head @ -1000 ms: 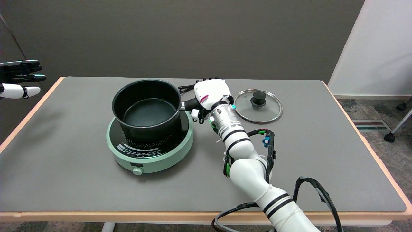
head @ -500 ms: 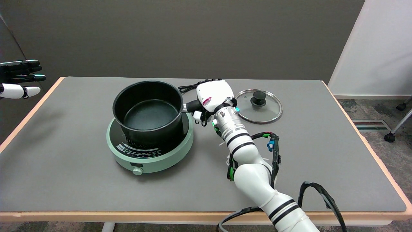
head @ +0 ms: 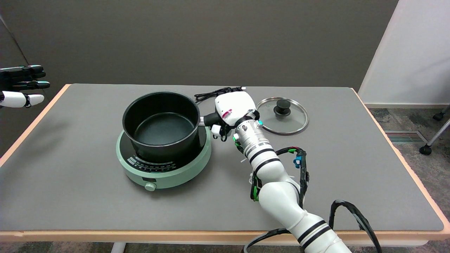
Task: Place the soup pot onto the induction stove.
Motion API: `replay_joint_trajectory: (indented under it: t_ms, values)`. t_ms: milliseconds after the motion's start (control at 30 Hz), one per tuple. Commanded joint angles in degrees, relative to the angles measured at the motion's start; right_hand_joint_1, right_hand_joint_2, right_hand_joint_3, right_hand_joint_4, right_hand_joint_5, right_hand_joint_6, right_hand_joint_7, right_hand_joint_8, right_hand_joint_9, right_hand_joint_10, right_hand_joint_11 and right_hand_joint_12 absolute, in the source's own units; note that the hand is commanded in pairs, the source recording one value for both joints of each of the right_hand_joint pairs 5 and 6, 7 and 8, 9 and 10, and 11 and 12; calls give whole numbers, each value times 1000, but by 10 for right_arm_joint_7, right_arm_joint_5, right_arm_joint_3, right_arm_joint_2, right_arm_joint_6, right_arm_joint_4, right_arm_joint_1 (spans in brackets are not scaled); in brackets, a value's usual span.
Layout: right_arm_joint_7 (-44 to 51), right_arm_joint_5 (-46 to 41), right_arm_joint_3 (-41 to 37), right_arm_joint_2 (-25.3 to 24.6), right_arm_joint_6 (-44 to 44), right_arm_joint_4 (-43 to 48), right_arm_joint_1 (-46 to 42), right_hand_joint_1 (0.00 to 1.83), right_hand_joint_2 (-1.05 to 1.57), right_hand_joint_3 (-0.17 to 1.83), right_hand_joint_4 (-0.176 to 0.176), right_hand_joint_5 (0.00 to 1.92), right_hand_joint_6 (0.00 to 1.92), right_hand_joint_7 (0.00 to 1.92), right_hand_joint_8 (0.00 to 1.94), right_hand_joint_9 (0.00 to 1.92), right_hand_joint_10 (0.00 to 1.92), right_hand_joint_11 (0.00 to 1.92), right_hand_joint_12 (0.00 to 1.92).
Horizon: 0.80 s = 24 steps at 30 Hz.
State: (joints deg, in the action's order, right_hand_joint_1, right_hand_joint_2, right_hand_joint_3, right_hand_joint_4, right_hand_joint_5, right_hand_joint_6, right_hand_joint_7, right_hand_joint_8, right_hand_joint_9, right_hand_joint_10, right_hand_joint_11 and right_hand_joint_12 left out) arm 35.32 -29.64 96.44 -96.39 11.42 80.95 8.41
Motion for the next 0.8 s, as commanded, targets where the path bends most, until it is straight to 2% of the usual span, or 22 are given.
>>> replay_joint_trajectory:
  t_ms: [33, 333, 367, 400, 600, 800]
  values:
    - [0, -18, 10, 7, -1, 4, -7, 940, 1010, 1159, -9, 1137, 1137, 1137, 1137, 1137, 1137, 1137, 1137]
    - [0, -18, 10, 8, 0, 2, -4, 949, 817, 1399, 33, 1000, 1000, 1000, 1000, 1000, 1000, 1000, 1000]
    - [0, -18, 10, 9, 1, 2, -4, 938, 799, 1431, 144, 979, 979, 979, 979, 979, 979, 979, 979]
    - [0, -18, 10, 9, 2, 2, -4, 934, 785, 1456, 176, 962, 962, 962, 962, 962, 962, 962, 962]
    - [0, -17, 11, 11, 7, 6, -3, 896, 643, 1667, 176, 891, 891, 891, 891, 891, 891, 891, 891]
    - [0, -18, 16, 21, 7, 8, 2, 905, 378, 1801, 176, 820, 820, 820, 820, 820, 820, 820, 820]
